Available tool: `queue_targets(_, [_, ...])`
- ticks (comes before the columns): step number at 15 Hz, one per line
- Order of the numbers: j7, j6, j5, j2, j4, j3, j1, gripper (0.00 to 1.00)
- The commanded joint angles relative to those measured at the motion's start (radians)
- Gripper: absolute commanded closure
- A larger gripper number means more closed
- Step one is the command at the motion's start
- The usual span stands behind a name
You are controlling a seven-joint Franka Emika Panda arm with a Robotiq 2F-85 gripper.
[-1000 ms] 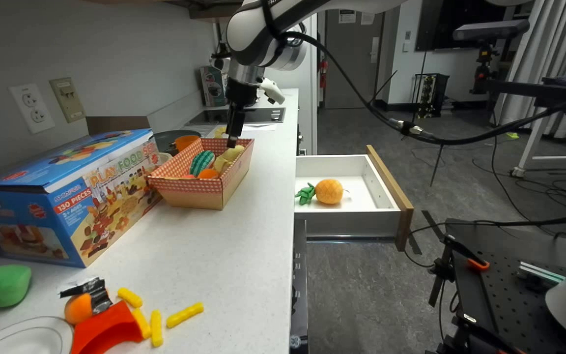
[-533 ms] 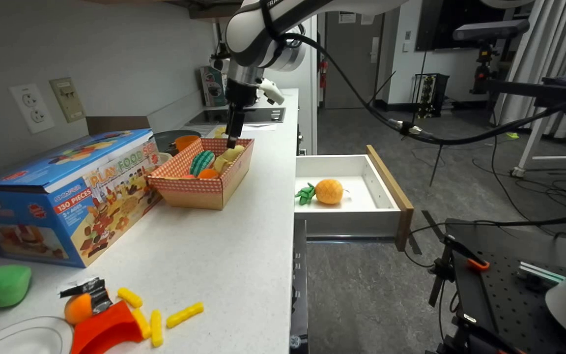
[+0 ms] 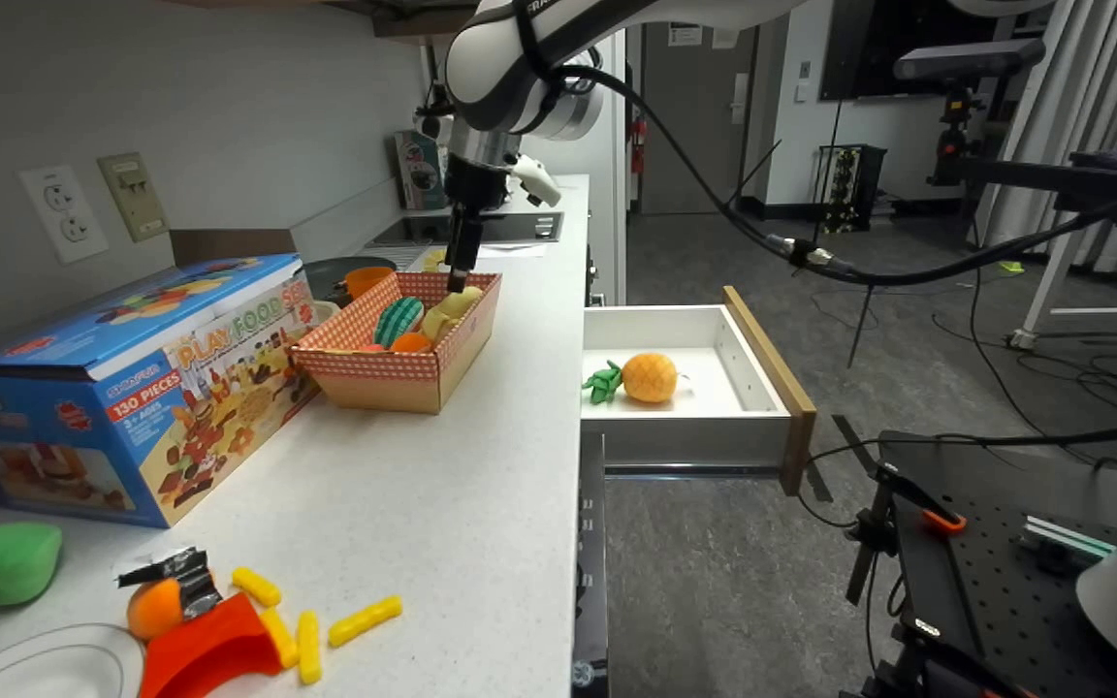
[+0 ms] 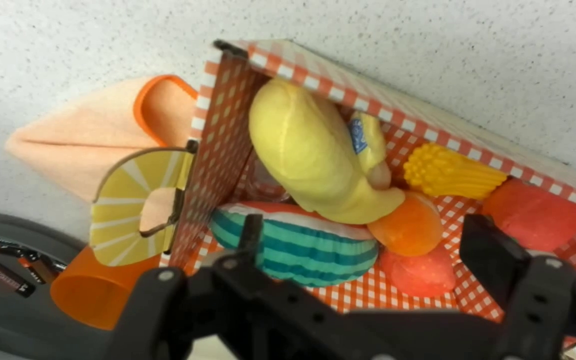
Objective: Pick up some of the fruits plush toy on the basket and put them in the drawer and close the drawer
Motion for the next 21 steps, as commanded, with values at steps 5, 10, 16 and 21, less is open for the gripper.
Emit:
queue_targets(5, [0.035, -0.021, -0.02, 0.043, 0.024, 0.022, -0.027, 0.0])
queue_targets(10, [0.033, -0.003, -0.046, 0.064, 0.024, 0.012, -0.023, 0.0])
queue_targets(16, [0.012, 0.017, -0.099, 0.063, 0.016, 0.01, -0.021, 0.48])
queue_targets(21, [-0.012, 0.063, -0.121, 0.037, -0.002, 0.024, -0.024, 0.86])
